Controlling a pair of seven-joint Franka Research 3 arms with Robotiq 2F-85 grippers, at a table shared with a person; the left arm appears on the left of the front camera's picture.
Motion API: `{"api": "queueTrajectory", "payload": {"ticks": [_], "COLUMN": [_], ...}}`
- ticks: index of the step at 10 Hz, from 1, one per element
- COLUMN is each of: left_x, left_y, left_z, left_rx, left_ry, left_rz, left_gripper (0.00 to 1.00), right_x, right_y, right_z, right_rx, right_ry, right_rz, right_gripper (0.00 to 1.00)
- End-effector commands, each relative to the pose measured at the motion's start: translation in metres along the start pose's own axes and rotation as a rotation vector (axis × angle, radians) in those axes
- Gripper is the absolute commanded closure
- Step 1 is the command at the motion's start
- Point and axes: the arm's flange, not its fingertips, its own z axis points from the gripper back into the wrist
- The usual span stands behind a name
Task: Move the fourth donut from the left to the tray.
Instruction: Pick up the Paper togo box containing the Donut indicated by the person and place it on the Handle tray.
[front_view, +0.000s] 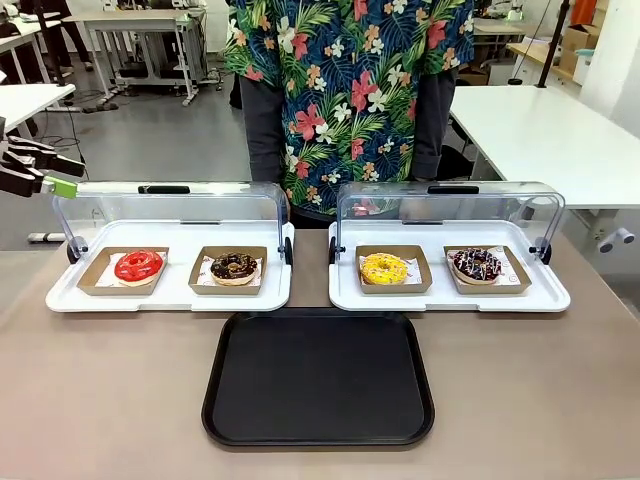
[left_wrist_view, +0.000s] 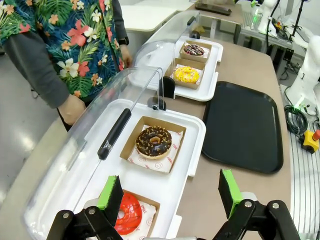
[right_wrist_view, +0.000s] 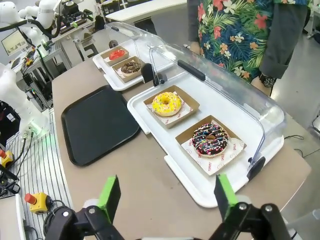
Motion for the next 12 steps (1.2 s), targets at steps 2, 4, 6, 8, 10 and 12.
{"api": "queueTrajectory", "payload": {"ticks": [2, 4, 6, 8, 10, 12], "left_x": [0.0021, 0.0021, 0.0021, 0.0021, 0.0021, 0.0021], "left_y": [0.0007, 0.0007, 0.0007, 0.0007, 0.0007, 0.0007], "left_z": [0.0013, 0.0013, 0.0013, 0.0013, 0.0013, 0.0013], "left_rx": [-0.003, -0.003, -0.003, -0.003, -0.003, -0.003], "left_ry": [0.005, 0.005, 0.005, 0.005, 0.005, 0.005], "left_rz": [-0.004, -0.004, -0.004, -0.004, -0.004, -0.004], "left_gripper": [0.0, 0.0, 0.0, 0.0, 0.0, 0.0], "right_x": [0.0025, 0.0025, 0.0025, 0.0025, 0.0025, 0.0025], "right_y": [-0.0008, -0.0008, -0.0008, -0.0008, -0.0008, -0.0008], "right_z": [-0.0006, -0.0006, -0.0006, -0.0006, -0.0006, -0.0006], "right_rx": [0.002, 0.002, 0.002, 0.002, 0.002, 0.002], "right_ry": [-0.024, -0.024, -0.024, -0.024, -0.024, -0.024], "right_rz": [-0.001, -0.001, -0.001, -0.001, -0.001, -0.001], "right_gripper": [0.0, 0.0, 0.0, 0.0, 0.0, 0.0]}}
